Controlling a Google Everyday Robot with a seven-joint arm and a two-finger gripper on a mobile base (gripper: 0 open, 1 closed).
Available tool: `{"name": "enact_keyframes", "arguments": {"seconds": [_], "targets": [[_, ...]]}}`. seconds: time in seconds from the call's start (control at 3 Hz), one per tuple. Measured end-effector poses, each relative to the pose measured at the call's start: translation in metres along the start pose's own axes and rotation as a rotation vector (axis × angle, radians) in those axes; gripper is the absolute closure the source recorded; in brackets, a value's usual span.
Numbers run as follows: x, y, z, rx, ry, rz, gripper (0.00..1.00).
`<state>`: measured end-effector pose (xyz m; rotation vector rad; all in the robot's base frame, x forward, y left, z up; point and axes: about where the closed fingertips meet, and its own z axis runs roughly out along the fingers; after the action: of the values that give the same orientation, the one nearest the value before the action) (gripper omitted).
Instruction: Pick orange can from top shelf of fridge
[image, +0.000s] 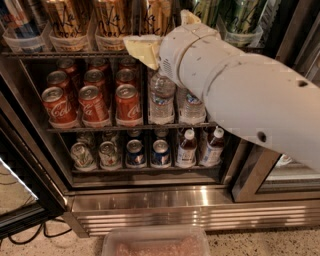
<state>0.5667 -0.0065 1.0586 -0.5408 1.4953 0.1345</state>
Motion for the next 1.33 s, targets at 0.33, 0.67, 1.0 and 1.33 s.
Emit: {"name": "enact_keyframes", "arguments": {"seconds": [0.33,0.67,1.0,1.33], "targets": [[0.001,-0.003,-0.001,0.019,-0.001,-0.003,0.37],[0.002,-0.003,0.000,0.032,0.001,0.003,0.36],[0.003,0.000,0.007,0.042,0.002,0.012,0.34],[0.005,0.002,0.015,0.058,0.007,0.019,0.33]]}}
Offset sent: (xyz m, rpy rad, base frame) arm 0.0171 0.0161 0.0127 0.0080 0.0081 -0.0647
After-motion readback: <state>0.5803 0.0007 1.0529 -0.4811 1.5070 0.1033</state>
